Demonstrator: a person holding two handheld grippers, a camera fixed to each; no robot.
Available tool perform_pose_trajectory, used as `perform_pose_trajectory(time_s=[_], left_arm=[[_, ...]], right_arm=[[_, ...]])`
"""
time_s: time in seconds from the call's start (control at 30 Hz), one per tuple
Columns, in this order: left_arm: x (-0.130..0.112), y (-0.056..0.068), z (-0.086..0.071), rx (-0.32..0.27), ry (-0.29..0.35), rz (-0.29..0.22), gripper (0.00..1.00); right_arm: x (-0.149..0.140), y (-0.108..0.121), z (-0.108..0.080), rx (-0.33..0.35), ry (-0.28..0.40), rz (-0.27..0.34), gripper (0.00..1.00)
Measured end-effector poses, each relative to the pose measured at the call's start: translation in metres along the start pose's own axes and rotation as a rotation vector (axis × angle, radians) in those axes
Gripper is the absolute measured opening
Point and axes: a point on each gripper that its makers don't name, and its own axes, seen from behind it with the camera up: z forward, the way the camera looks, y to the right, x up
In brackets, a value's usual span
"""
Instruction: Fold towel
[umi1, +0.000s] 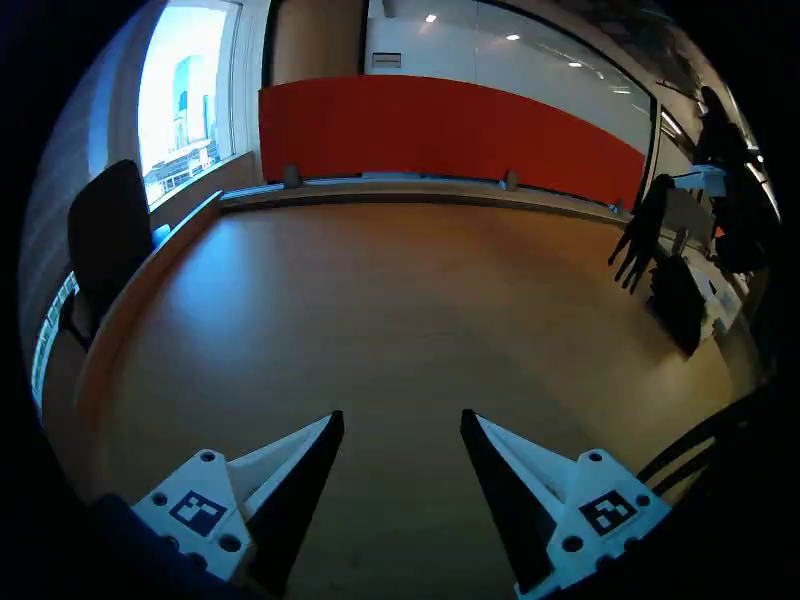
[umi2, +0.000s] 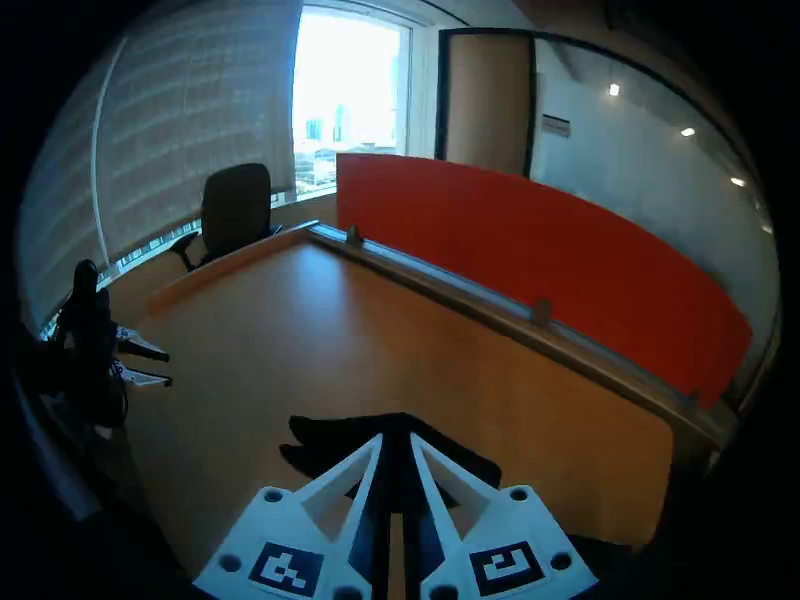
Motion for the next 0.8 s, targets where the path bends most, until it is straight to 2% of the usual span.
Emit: perform_pose_trajectory(time_s=[0.5,0.8], left_arm=[[0.003,0.001,0.001,0.011,-0.006,0.009,0.86],[0.006,0.003,0.002,0.01,-0.006,0.016,0.86]], right_arm=[[-0.019,0.082,-0.035,-0.111,-0.038,0.025,0.05],[-0.028,0.121,-0.052,-0.169,-0.049,0.05,0.05]])
